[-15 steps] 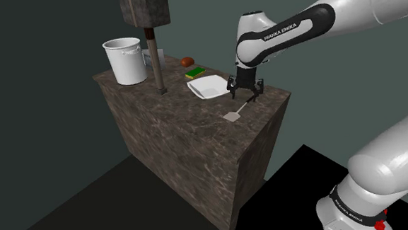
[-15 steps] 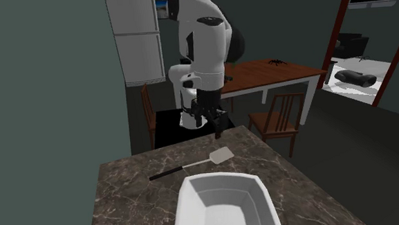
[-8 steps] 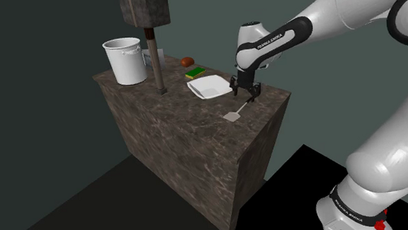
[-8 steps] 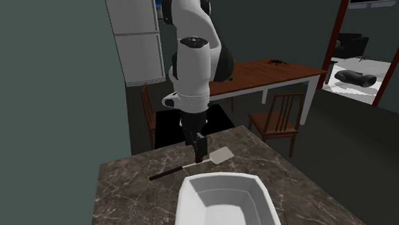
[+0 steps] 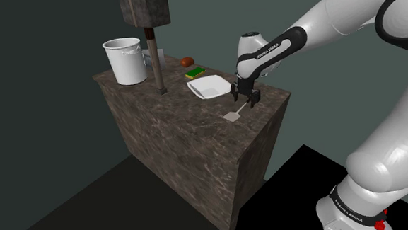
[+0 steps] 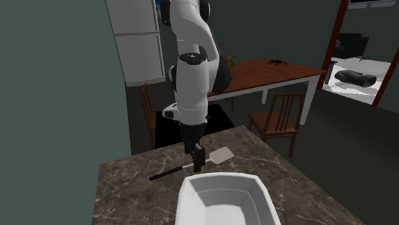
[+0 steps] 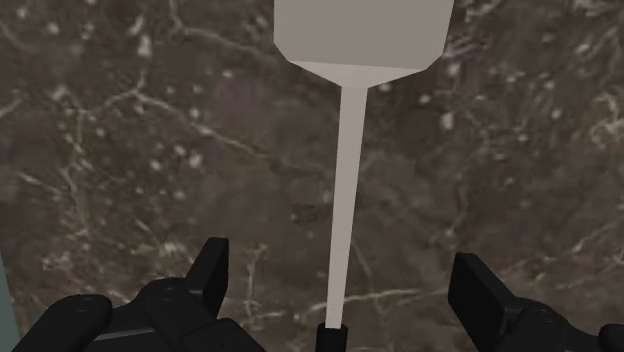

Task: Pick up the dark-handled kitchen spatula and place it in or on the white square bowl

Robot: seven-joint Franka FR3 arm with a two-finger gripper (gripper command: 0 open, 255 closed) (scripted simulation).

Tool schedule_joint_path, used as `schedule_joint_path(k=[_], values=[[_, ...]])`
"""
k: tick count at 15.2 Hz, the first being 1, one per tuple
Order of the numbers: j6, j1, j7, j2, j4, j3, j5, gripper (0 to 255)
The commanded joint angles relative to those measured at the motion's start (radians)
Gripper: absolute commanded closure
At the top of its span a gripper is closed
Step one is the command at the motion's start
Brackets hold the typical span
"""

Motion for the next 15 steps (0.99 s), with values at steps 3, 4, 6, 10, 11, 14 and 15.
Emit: schedule_joint_path(k=[3,4,6,10,11,14,15], values=[[0.005,0.0,0.001,0.004,0.0,-0.001,-0.002,0],[0.005,0.0,0.001,0.004,0.0,-0.001,-0.002,0],[0.004,0.0,0.001,0.004,0.0,-0.001,-0.002,0],[0.004,0.0,0.001,0.004,0.0,-0.001,-0.002,255],[0.004,0.0,0.001,0.004,0.0,-0.001,-0.002,255],[0.004,0.0,0.001,0.004,0.0,-0.001,-0.002,255],[0.004,0.0,0.001,0.004,0.0,-0.001,-0.002,255]])
